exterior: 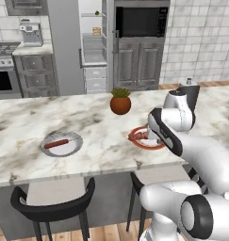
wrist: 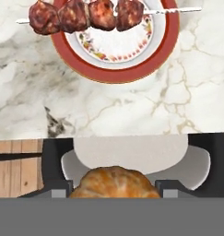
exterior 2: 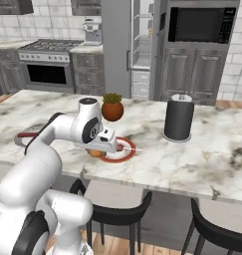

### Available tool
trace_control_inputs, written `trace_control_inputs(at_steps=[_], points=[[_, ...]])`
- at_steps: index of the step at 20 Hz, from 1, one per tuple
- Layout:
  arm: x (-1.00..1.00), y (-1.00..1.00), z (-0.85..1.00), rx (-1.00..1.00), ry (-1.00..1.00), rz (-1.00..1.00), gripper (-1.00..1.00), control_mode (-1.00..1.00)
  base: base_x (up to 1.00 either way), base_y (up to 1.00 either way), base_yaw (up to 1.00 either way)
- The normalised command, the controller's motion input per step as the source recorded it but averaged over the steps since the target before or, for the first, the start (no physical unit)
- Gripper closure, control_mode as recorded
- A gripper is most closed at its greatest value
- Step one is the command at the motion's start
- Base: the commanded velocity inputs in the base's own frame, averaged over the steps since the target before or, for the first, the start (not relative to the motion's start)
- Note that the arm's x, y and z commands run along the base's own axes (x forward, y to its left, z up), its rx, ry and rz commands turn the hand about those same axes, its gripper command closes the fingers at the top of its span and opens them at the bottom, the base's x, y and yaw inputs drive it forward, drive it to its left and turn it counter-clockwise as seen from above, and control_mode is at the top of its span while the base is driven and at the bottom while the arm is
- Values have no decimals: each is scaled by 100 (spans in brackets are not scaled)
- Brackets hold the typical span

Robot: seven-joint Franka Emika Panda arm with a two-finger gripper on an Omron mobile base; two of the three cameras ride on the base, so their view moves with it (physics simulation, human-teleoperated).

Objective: Pick up the tangerine and pear from the fridge and place one fruit on each plate on the dining counter.

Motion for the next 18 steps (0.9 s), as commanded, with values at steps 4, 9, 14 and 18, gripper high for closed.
trace_control_inputs(at_steps=[4,9,14,18], points=[[42,-10,-32,0,2,2,100,-100,0,0,0],[26,-4,-16,0,-8,0,100,-100,0,0,0],[19,-10,-22,0,-8,0,100,-100,0,0,0],[18,-20,-26,0,-4,0,100,-100,0,0,0]])
